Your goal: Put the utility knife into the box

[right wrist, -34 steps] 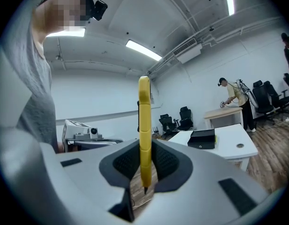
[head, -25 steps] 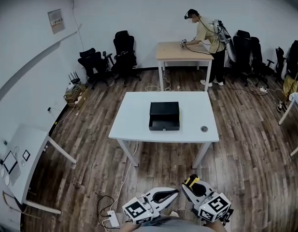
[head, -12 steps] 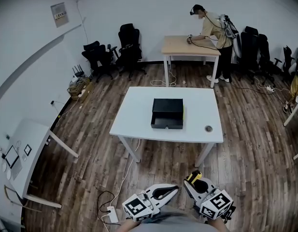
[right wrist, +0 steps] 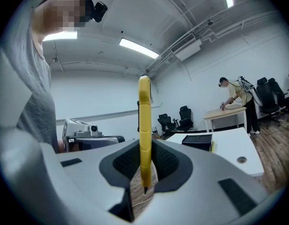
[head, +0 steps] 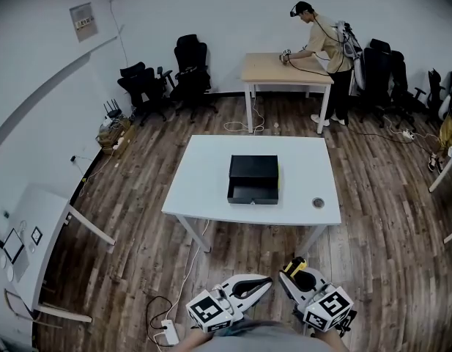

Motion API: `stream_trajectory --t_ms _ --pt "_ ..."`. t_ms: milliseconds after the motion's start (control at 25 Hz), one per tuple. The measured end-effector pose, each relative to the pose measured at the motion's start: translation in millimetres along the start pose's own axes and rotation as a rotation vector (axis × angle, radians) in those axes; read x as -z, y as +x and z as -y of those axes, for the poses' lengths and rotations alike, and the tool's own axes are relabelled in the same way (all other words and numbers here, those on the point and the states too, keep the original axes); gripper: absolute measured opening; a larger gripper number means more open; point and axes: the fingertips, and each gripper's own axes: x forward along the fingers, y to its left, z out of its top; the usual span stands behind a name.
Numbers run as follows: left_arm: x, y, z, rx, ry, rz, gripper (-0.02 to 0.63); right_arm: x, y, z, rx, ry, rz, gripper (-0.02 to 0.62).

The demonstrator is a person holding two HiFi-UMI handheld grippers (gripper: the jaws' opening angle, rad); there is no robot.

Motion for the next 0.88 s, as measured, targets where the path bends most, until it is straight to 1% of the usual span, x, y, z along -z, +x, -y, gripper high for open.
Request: stream_trajectory --t_ms 160,320,560,720,880 --pt "-0.7 -1.7 -28.1 -0.011 -0.024 0.005 0.018 -0.7 21.2 14.2 0.010 0.007 -0.014 0.071" --pt "-3.7 1.0 -55.7 -0.012 -0.030 0.006 0.018 -2.6 44.4 25.9 0.008 0.010 -0.025 0.071" --pt "-15.8 -0.3 -100.0 -0.009 -0.021 0.019 0.018 -13.8 87.7 38.1 -0.004 -0.002 -0.034 0.071" --pt "-25.9 -5.8 -131.3 -0.023 -0.015 0.027 0.018 -19.5 115.6 45.6 -0.003 -0.010 -0.040 0.071" --pt "-32.2 -8.8 -159.1 -0.010 -0.006 0.022 0.018 -26.1 141.2 52.1 0.006 -0.013 -0.032 0.071"
